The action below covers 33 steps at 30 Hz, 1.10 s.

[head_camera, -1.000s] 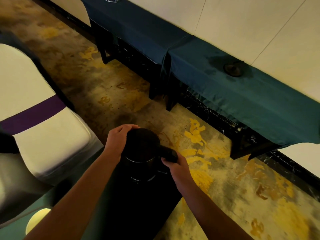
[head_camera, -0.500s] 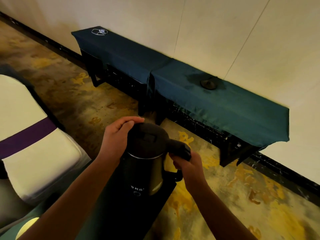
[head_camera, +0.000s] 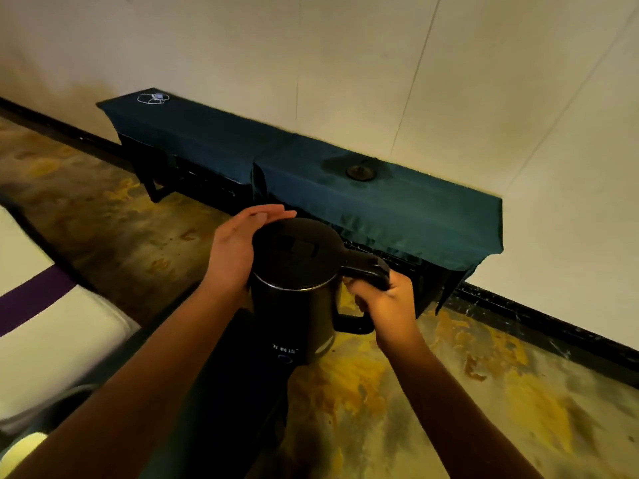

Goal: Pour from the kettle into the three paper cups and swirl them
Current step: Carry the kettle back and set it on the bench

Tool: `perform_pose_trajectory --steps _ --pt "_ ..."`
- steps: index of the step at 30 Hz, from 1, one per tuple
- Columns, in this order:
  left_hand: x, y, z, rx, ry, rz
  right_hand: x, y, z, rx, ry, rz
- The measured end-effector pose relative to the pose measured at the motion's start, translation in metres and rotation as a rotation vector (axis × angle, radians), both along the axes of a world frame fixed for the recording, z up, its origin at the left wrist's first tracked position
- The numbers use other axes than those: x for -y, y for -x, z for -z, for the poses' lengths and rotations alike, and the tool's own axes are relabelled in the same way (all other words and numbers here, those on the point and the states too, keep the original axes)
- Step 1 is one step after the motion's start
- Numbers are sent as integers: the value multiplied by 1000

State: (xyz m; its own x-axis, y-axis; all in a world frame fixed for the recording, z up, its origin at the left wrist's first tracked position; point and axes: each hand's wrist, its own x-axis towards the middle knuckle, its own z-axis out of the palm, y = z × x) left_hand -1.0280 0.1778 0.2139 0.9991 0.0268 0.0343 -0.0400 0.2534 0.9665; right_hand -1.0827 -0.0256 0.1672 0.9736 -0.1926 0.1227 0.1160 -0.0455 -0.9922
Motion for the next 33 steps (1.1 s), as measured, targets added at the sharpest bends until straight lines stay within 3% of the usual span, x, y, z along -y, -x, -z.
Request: perform_pose_trajectory --steps 9,20,33 --pt "36 -6 -6 -19 -54 113 28 18 -12 -6 9 170" --pt "94 -52 -9 6 60 284 61 14 -22 -47 7 388" --pt "200 -159 2 -22 -3 293 175 -92 -9 -67 -23 378"
